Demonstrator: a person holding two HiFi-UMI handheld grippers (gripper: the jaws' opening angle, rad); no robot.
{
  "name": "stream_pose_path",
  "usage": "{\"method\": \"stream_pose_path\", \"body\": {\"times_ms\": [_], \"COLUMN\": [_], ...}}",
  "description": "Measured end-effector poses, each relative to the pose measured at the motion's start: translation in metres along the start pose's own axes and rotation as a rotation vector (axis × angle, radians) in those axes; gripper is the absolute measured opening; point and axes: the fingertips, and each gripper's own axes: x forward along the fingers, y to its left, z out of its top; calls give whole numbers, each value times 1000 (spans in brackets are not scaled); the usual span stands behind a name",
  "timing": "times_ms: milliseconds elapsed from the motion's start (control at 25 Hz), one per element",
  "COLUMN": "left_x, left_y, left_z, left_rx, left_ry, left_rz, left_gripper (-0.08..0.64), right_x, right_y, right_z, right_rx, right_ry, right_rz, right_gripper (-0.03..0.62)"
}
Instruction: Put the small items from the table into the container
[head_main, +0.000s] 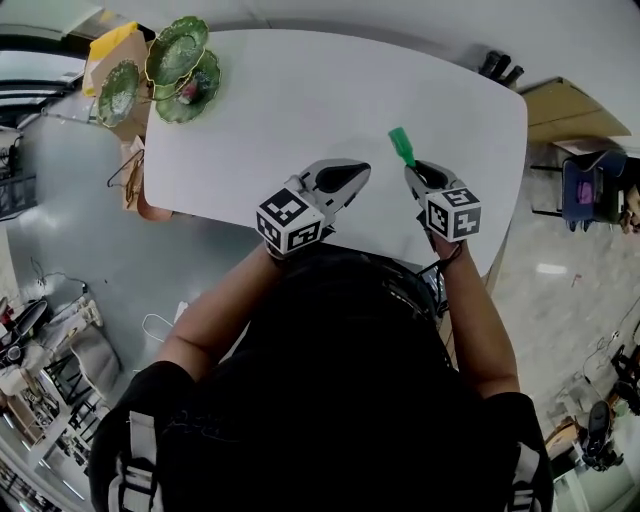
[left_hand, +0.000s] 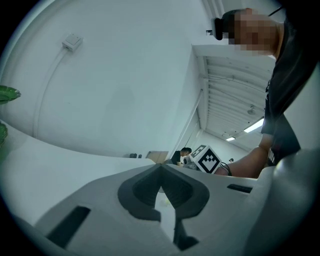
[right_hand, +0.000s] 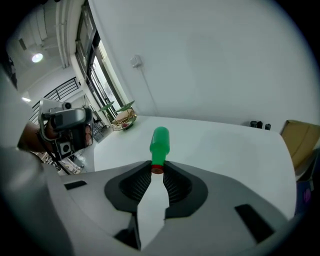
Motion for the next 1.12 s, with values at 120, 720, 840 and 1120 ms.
{"method": "stream_pose_path", "body": {"times_ms": [120,720,840,1120], "left_x": [1,-3,-19,-95], "left_y": [-12,-46,-44,-26], "left_z": [3,7,8,0], "left_rx": [9,38,33,-11], "left_ry": [-18,-48,-58,-107], "left_rz": [15,98,138,278], "left_gripper": [4,3,3,3], "right_x": [-22,-75,-70,-38], "right_y": [8,24,30,76], "right_z": [7,21,22,35], "right_rx": [-30,-64,-68,-132], "right_ry": [-42,-137,-131,-100], "right_rz": [13,78,103,168], "right_gripper": [80,80,80,80]}}
